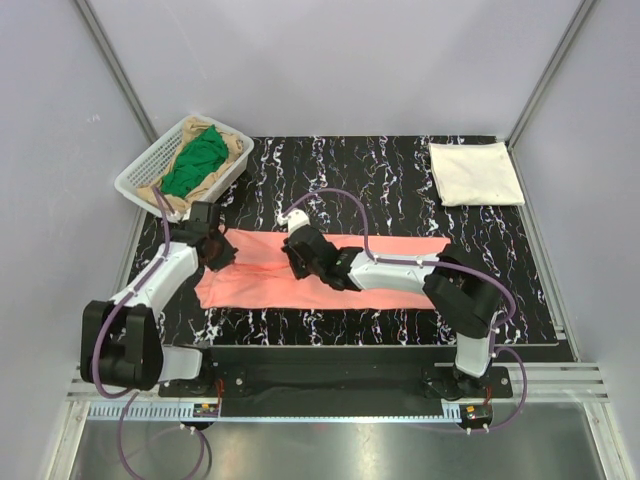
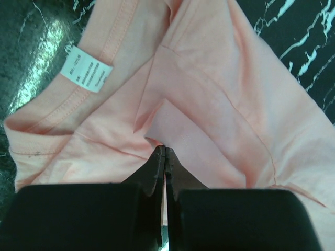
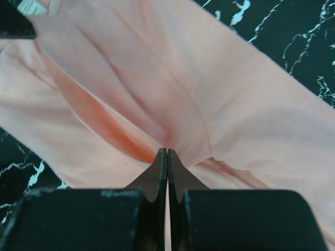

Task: Fold and stack the t-shirts
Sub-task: Fold the tshirt

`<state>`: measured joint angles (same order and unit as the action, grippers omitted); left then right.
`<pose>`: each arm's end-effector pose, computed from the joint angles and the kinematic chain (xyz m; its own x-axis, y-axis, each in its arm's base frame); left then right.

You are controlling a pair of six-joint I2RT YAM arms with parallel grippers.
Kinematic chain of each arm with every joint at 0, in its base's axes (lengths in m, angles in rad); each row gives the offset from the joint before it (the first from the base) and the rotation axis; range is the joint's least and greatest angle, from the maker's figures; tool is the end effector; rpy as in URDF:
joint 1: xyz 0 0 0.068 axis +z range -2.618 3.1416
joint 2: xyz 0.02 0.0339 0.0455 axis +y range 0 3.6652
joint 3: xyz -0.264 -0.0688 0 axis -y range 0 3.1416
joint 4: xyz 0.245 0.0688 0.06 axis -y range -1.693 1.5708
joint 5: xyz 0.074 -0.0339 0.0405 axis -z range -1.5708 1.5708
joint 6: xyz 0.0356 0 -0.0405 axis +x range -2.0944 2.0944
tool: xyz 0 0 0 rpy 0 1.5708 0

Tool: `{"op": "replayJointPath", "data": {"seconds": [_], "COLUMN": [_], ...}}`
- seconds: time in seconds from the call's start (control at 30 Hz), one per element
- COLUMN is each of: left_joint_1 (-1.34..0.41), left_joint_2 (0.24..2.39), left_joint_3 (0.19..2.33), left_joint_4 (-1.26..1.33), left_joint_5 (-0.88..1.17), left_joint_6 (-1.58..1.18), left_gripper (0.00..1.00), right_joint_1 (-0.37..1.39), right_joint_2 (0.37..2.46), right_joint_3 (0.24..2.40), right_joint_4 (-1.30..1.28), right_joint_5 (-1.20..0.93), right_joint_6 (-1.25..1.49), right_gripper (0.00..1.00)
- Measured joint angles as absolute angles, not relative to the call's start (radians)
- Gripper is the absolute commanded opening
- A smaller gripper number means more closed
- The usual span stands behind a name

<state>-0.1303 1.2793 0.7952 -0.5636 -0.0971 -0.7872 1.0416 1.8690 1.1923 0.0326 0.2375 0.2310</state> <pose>0.2420 -0.0282 0.2106 -0.6639 -0.6241 -0.4121 -0.5511 0.7807 -0.2946 0.2157 0.3523 0.1940 -0.4654 -0.3551 -0.8107 -0.6548 0.7544 0.0456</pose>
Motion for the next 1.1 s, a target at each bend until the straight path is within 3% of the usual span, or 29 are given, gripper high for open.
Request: {"op": "replayJointPath", "data": {"seconds": [0.43, 0.53, 0.6, 0.63, 0.8, 0.93, 1.1], "left_joint_1": [-0.131, -0.131, -0.133, -0.134, -0.135, -0.134, -0.127], "left_joint_2": [1.523, 1.547, 1.540, 1.531, 1.407, 1.300, 1.331], "left_joint_3": [1.021, 1.048, 1.050, 1.049, 0.992, 0.900, 0.801], "left_joint_4": [-0.580, -0.578, -0.578, -0.580, -0.580, -0.554, -0.530], "left_joint_5": [-0.152, -0.145, -0.145, -0.147, -0.166, -0.163, -0.136], "left_joint_6": [-0.751, -0.717, -0.686, -0.671, -0.637, -0.628, -0.616], "left_gripper": [0.00, 0.08, 0.21, 0.23, 0.41, 0.38, 0.38], "right_joint_1": [0.943, 0.933, 0.925, 0.920, 0.904, 0.902, 0.902], "right_joint_2": [1.883, 1.899, 1.903, 1.903, 1.903, 1.893, 1.807], "right_joint_3": [1.179, 1.179, 1.179, 1.179, 1.179, 1.177, 1.153], "right_joint_4": [0.093, 0.091, 0.080, 0.076, 0.060, 0.052, 0.022], "right_joint_5": [0.170, 0.167, 0.173, 0.176, 0.192, 0.180, 0.163], "right_joint_6": [0.297, 0.313, 0.327, 0.337, 0.368, 0.383, 0.400], "right_gripper": [0.00, 0.00, 0.05, 0.07, 0.34, 0.37, 0.38]}}
